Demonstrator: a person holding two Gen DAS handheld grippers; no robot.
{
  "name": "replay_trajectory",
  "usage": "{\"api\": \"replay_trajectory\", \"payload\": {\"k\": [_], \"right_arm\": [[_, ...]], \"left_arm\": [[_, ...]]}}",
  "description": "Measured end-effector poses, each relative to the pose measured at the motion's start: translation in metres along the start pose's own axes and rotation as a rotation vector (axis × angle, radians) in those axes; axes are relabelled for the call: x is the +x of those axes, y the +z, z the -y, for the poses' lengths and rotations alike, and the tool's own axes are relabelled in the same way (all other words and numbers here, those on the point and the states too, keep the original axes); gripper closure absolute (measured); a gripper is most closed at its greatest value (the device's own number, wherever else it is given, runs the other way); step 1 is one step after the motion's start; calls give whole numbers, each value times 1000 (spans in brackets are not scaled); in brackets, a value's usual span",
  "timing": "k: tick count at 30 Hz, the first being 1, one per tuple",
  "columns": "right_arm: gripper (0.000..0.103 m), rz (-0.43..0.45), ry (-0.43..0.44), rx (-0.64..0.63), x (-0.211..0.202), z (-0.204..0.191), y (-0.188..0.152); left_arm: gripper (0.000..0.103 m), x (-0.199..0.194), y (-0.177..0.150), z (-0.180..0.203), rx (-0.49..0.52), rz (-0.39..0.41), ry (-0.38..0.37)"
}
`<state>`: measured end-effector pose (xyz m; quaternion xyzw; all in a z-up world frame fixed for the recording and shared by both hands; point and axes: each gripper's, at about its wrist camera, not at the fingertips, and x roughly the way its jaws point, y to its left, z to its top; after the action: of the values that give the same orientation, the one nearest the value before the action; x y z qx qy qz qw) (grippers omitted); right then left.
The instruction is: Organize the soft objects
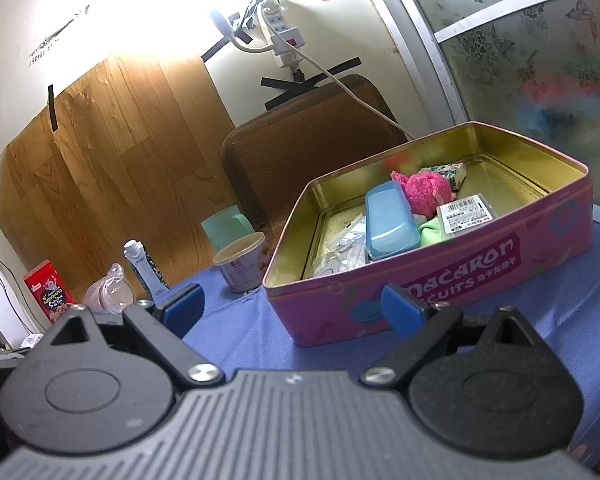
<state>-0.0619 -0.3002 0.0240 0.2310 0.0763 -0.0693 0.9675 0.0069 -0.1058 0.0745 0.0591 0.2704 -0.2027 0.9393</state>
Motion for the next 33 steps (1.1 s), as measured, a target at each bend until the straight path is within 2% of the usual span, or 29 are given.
{"api": "replay_trajectory", "payload": {"k": [10,23,33], "right_arm": [[6,12,-18,-6,-5,0,0],[6,20,-42,-14,-11,-1,0],[6,33,-45,-10,-17,2,0]], "left_arm": [[0,2,1,5,15,-12,7],[0,11,-4,8,16,-112,0],[0,15,-6,20,42,-155,-13]]}}
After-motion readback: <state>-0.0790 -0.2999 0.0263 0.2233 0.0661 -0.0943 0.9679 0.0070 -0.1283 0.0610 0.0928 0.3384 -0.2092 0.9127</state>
